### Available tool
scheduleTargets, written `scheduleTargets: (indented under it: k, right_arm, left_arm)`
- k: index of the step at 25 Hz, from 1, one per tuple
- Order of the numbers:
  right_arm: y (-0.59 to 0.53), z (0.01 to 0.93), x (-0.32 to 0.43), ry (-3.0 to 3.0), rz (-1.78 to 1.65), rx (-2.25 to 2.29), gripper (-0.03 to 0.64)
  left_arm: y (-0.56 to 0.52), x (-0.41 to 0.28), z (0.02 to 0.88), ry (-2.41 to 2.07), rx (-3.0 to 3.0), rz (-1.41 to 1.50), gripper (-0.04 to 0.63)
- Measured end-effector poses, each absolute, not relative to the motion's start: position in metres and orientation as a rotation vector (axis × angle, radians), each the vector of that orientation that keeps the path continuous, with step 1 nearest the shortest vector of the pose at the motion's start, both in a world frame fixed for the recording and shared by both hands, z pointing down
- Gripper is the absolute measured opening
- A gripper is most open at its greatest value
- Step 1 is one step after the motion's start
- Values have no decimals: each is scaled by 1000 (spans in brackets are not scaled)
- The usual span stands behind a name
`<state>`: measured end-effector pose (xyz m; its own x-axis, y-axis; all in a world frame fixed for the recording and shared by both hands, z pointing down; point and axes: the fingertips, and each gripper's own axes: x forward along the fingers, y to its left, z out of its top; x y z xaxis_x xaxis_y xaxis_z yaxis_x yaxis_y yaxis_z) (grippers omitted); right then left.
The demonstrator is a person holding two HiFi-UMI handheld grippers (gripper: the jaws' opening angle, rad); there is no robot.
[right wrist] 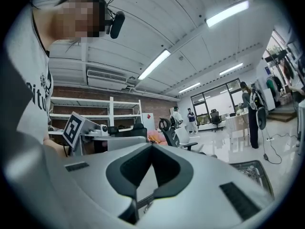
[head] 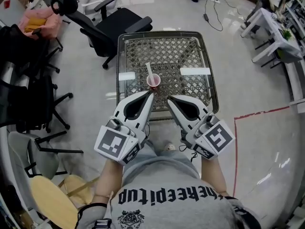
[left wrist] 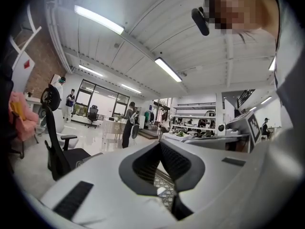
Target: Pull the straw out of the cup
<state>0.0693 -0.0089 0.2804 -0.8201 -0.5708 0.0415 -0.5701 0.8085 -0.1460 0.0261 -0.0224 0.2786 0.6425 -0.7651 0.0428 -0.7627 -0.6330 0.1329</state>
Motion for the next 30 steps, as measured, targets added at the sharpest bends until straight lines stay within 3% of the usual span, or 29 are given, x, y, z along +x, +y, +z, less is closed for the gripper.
scheduleTargets:
  k: [30]
  right_arm:
    - [-81, 286, -2, 2861, -245, -1300, 15]
  left_arm:
    - [-102, -48, 287, -956, 2819, -15, 26]
